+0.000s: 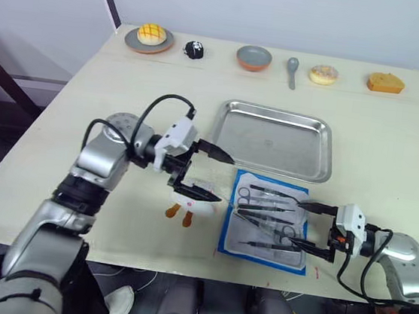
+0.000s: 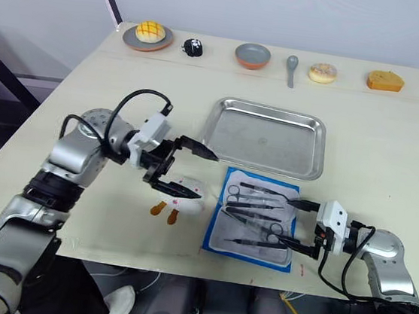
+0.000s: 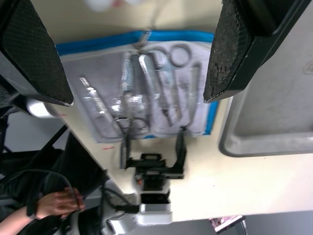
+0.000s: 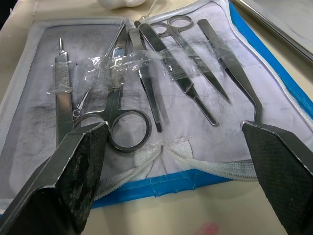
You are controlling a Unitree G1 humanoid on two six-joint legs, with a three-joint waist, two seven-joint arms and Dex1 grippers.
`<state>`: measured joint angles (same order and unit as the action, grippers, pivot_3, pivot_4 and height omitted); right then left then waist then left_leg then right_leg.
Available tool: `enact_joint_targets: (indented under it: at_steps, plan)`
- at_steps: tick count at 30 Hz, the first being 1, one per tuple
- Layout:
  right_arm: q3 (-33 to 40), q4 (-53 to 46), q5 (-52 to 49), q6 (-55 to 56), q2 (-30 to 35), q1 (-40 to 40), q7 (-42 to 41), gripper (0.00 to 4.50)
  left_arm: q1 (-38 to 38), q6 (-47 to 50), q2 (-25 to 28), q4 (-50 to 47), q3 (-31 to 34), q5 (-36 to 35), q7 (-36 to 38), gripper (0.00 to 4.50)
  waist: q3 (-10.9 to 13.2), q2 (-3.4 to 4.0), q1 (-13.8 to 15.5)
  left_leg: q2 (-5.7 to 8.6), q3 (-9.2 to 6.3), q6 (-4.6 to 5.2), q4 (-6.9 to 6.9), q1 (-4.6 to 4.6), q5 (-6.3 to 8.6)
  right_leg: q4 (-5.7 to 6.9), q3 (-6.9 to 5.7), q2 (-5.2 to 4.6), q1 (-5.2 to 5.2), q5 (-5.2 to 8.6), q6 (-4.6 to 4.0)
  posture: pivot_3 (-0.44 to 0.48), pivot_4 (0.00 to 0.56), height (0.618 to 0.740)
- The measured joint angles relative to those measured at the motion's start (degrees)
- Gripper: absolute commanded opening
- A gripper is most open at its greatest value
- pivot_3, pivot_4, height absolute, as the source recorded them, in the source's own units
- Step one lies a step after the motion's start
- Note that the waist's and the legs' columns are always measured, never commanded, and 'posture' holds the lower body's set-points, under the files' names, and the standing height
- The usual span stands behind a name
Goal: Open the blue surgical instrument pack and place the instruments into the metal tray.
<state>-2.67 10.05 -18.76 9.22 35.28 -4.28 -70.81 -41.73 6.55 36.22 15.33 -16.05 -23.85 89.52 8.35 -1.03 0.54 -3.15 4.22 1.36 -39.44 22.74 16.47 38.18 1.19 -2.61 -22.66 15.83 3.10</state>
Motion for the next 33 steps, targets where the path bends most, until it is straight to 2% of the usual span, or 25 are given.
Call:
enact_joint_targets:
  at_steps: [1,4,7,9,11,14,16,17,24,33]
  plan:
    - [-0.09,0.02,0.02,0.02,0.0,-0.06,0.01,4.5,-0.78,-1.01,-1.68,2.17,-0.46,1.54,-0.08,4.48,0.0,-0.01,-0.05,0.0,0.0,0.0,0.0,0.0,0.0,0.0,0.0,0.0,0.0,0.0,0.0,0.0,0.15,0.732]
    - [-0.32,0.11,0.02,-0.02,-0.01,-0.22,0.01,4.5,-2.01,-3.28,-4.68,6.71,-1.48,4.22,-0.12,4.01,-0.01,-0.01,-0.21,0.0,-0.01,0.0,0.0,0.0,0.0,0.0,0.0,0.01,0.0,0.0,0.0,0.0,0.15,0.732]
    - [-0.26,0.17,-0.02,-0.1,-0.02,-0.27,0.01,4.5,-3.59,-5.77,-6.72,10.93,-2.19,6.38,-0.1,4.01,-0.02,-0.03,-0.17,0.0,-0.03,0.0,0.0,0.0,0.0,0.01,-0.01,0.02,0.01,0.0,0.0,0.0,0.15,0.732]
    - [-0.35,0.33,-0.01,-0.01,-0.06,-0.34,0.03,4.5,-6.91,-10.89,-10.54,19.82,-3.01,11.26,-1.19,4.01,-0.03,-0.06,-0.19,0.01,-0.01,0.01,-0.01,0.0,0.0,0.01,-0.02,0.02,0.01,0.0,0.0,0.0,0.15,0.732]
    - [-0.43,0.42,-0.01,0.15,-0.12,-0.33,0.02,4.5,-7.98,-12.8,-12.12,23.27,-3.61,13.09,-1.3,4.01,-0.04,-0.07,-0.39,0.01,0.0,0.01,-0.01,0.0,0.0,0.01,0.01,0.02,0.0,0.0,0.0,0.0,0.15,0.732]
    - [-0.62,0.59,-0.01,0.28,-0.2,-0.25,0.03,4.5,-9.72,-15.28,-14.74,28.97,-4.25,15.66,-1.1,3.2,-0.04,-0.07,-0.57,0.01,-0.03,0.01,-0.01,0.01,0.0,0.01,0.0,0.02,0.0,-0.01,0.0,0.0,0.15,0.732]
    - [-0.71,0.61,-0.01,0.31,-0.23,-0.21,0.07,4.5,-10.84,-17.03,-16.06,32.26,-4.32,17.19,-1.33,2.37,-0.04,-0.07,-0.59,0.01,-0.03,0.01,-0.01,0.01,0.01,0.01,0.0,0.02,0.0,0.0,0.0,0.0,0.15,0.732]
    - [-0.73,0.61,-0.01,0.33,-0.23,-0.2,0.08,4.5,-11.53,-18.43,-16.81,34.07,-4.42,18.38,-1.83,1.82,-0.03,-0.08,-0.61,0.01,-0.03,0.01,-0.01,0.01,0.01,0.01,0.0,0.02,0.0,0.0,0.0,0.0,0.15,0.732]
    - [-0.8,0.62,-0.01,0.64,-0.26,-0.11,0.23,4.5,-13.54,-21.85,-19.88,40.33,-4.28,22.34,-3.7,1.82,-0.04,-0.08,-0.68,0.01,-0.04,0.02,-0.01,0.02,0.01,0.01,0.0,0.02,0.01,-0.01,0.0,0.0,0.15,0.732]
    - [-0.83,0.69,-0.01,1.28,-0.33,0.1,0.49,4.5,-14.29,-22.23,-21.67,43.28,-3.1,23.97,-5.8,1.82,-0.04,-0.09,-0.73,0.01,-0.06,0.01,-0.01,0.02,0.01,0.01,-0.01,0.02,0.01,-0.01,0.0,0.0,0.15,0.732]
